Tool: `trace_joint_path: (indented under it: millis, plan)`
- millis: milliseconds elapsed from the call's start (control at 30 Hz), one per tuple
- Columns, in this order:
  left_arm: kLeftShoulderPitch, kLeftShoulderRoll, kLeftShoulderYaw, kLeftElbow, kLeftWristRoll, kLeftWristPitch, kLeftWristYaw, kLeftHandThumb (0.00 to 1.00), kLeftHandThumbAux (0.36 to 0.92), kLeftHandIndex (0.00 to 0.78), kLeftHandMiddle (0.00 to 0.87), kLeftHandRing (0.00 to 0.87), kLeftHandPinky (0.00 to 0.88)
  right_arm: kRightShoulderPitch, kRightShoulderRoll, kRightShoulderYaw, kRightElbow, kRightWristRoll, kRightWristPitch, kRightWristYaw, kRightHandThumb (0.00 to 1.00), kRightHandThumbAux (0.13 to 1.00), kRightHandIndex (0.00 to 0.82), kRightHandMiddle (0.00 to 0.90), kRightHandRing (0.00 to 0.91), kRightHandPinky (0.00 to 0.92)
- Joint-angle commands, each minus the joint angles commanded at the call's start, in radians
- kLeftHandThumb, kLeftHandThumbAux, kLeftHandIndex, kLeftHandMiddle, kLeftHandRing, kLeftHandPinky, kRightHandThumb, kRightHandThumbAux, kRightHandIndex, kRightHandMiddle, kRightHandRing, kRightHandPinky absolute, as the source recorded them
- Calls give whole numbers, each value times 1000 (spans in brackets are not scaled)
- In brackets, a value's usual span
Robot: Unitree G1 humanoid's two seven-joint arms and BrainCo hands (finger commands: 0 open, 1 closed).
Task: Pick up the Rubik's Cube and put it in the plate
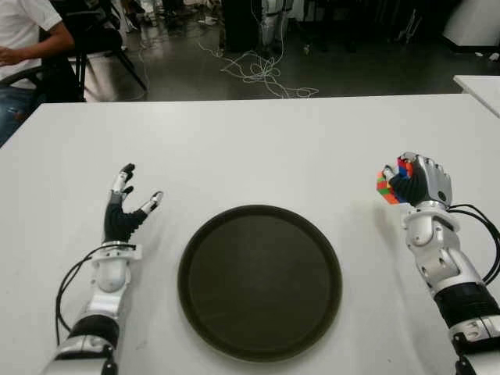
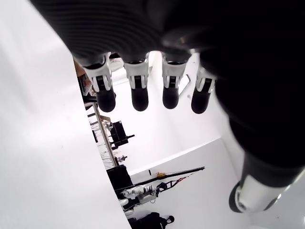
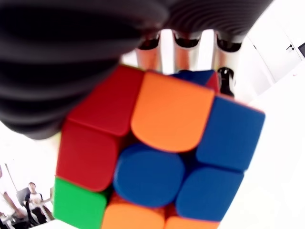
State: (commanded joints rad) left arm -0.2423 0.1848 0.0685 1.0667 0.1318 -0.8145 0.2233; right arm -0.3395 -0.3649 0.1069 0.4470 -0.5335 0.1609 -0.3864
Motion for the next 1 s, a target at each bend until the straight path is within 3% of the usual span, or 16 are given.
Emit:
trace_joint_path:
  millis: [667,1000]
  plan:
    - [1,-2,2,-2,-2,-5,-4,389,691,38,79,42,0,-5,23,-36,-37,8,-30,-71,723,709,442,826,826,824]
    - [-1,-4,2,-2,-5,-10,-11,394,697,34,73,40,0,-8,83,-90,-174,61,-28,-76,720,711,443,820,823,822]
